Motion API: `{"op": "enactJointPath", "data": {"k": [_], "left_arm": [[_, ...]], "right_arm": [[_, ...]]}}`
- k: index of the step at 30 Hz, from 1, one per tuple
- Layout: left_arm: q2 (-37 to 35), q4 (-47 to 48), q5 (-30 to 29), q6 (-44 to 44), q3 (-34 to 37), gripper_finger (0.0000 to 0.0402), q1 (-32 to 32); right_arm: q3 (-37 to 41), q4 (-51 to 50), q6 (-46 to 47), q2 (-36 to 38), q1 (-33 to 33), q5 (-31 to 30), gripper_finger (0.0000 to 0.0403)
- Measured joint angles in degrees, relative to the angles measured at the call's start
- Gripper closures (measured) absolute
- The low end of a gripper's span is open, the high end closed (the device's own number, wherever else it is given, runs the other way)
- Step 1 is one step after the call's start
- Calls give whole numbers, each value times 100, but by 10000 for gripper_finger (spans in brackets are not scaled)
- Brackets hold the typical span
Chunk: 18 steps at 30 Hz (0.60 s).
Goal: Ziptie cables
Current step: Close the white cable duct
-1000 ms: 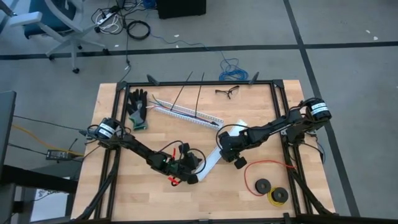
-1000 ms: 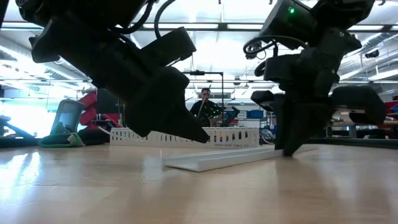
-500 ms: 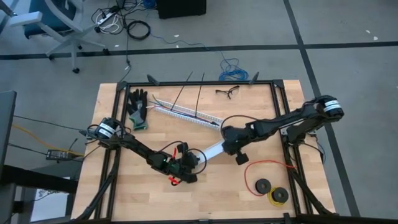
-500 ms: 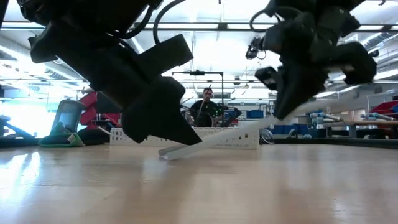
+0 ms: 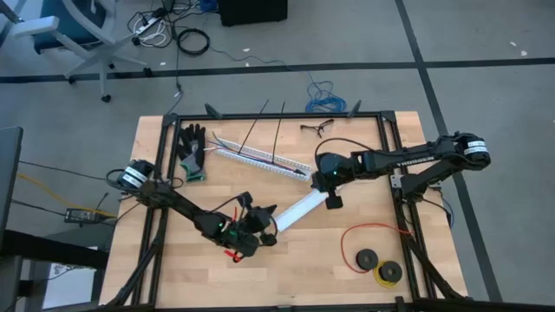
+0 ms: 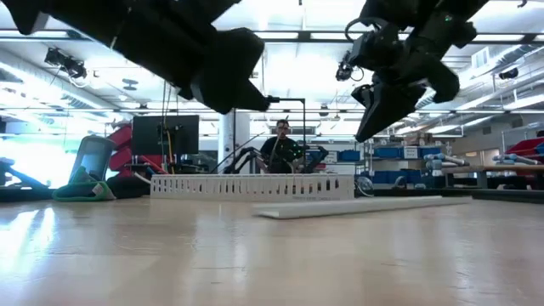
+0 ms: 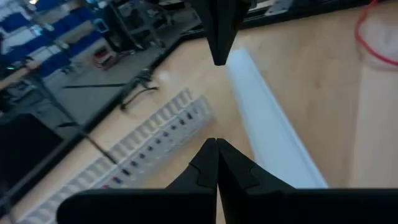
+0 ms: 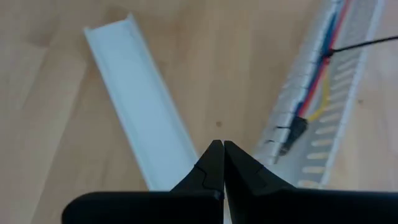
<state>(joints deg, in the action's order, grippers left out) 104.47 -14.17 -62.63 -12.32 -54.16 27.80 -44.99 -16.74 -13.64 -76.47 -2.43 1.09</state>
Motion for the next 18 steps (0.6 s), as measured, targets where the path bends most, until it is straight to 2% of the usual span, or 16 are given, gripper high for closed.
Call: {"op": "enactJointPath", "data": {"k": [4,7,13,18], "left_arm": [[-38,524,-66,-481,5,394,14],[-27,1123,232,-1068,8,394,23],[-9,1761,487,-1848,12,394,46],[-9,2410,500,-2647,12,394,51]], "right_arm": [[-2,-158,51,0,-150,573,402],[6,-454,-128,-28,-122,867,402],[450,-304,-890,-60,109,790,386],[712,162,-1026,-370,238,532,353]]}}
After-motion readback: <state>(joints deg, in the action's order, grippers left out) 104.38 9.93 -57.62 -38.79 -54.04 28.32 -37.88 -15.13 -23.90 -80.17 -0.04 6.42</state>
